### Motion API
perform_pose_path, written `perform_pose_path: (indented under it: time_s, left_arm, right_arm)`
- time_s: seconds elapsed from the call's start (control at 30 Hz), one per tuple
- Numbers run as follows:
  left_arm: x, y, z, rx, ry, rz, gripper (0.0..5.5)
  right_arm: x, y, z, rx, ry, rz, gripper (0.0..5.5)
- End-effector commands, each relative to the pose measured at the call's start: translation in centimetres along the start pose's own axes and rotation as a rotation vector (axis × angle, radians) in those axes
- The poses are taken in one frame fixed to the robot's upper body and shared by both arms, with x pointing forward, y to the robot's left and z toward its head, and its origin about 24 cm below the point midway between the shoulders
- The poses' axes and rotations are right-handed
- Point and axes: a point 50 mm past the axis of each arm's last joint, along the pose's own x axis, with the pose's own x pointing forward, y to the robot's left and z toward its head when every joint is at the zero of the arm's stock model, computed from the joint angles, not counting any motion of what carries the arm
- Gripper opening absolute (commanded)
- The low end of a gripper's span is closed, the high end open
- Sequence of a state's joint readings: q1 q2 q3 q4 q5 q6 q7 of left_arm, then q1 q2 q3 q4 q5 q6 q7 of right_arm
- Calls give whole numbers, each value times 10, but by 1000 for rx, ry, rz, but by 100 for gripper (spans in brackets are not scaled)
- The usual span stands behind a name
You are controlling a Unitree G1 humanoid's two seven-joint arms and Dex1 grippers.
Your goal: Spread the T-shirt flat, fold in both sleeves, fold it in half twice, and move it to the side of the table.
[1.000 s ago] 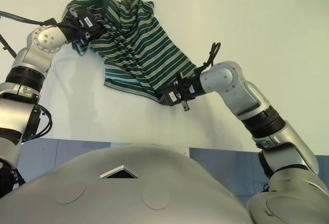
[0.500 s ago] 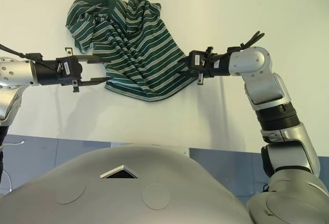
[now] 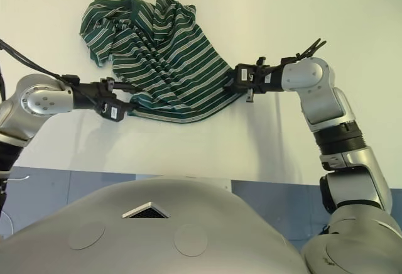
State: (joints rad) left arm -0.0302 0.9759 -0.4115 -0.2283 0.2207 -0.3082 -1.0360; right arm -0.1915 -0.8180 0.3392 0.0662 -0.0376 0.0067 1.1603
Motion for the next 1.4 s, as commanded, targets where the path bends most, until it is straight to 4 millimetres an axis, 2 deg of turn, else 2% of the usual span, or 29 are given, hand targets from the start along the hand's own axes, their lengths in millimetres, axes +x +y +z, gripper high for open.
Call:
perform_pose_path:
  time_s: [0.03, 0.1, 0.17, 0.2, 0.23, 0.3, 0.37, 0.43, 0.5, 0.57, 0.7, 0.8, 0.93, 1.03, 1.1, 1.2, 1.37, 1.4]
  left_arm:
    - [-16, -28, 18, -217, -48, -224, 214]
    - [-28, -31, 30, -337, -104, -293, 214]
    - [-35, -38, 39, -416, -137, -374, 214]
    - [-37, -35, 42, -430, -154, -371, 214]
    - [-39, -24, 42, -431, -172, -319, 214]
    - [-46, 12, 37, -411, -214, -158, 214]
    - [-42, 60, 14, -400, -235, 107, 214]
    - [-24, 100, -9, -420, -229, 320, 214]
    - [-1, 118, -25, -450, -201, 390, 214]
    - [17, 126, -37, -461, -160, 397, 214]
    - [46, 125, -51, -459, -74, 396, 214]
    - [59, 115, -57, -488, -49, 374, 214]
    - [62, 110, -60, -480, -33, 353, 214]
    - [63, 105, -61, -465, -24, 317, 214]
    - [63, 101, -63, -449, 0, 292, 214]
    - [64, 93, -64, -398, 25, 268, 217]
    - [65, 92, -61, -319, 32, 280, 217]
    - [65, 93, -61, -314, 29, 286, 217]
  right_arm:
    - [-13, 65, -15, 190, 60, 355, 161]
    - [-27, 87, 12, 212, -45, 486, 161]
    - [-37, 82, 32, 185, -106, 457, 161]
    - [-42, 67, 37, 165, -113, 374, 161]
    - [-49, 47, 40, 141, -118, 274, 161]
    - [-59, 9, 47, 98, -144, 93, 161]
    - [-42, -28, 48, 60, -173, -88, 161]
    - [-10, -55, 52, 81, -234, -180, 161]
    - [16, -72, 55, 91, -251, -222, 161]
    - [28, -84, 56, 52, -224, -241, 161]
    - [28, -102, 67, -29, -236, -236, 161]
    - [37, -96, 69, -51, -248, -109, 161]
    - [44, -91, 59, -17, -203, 34, 161]
    - [51, -103, 31, 123, -91, -118, 161]
    - [42, -109, 11, 220, -59, -264, 161]
    - [24, -114, -7, 387, -122, -403, 103]
    - [8, -113, -33, 704, -257, -644, 2]
    - [3, -115, -36, 743, -272, -715, 2]
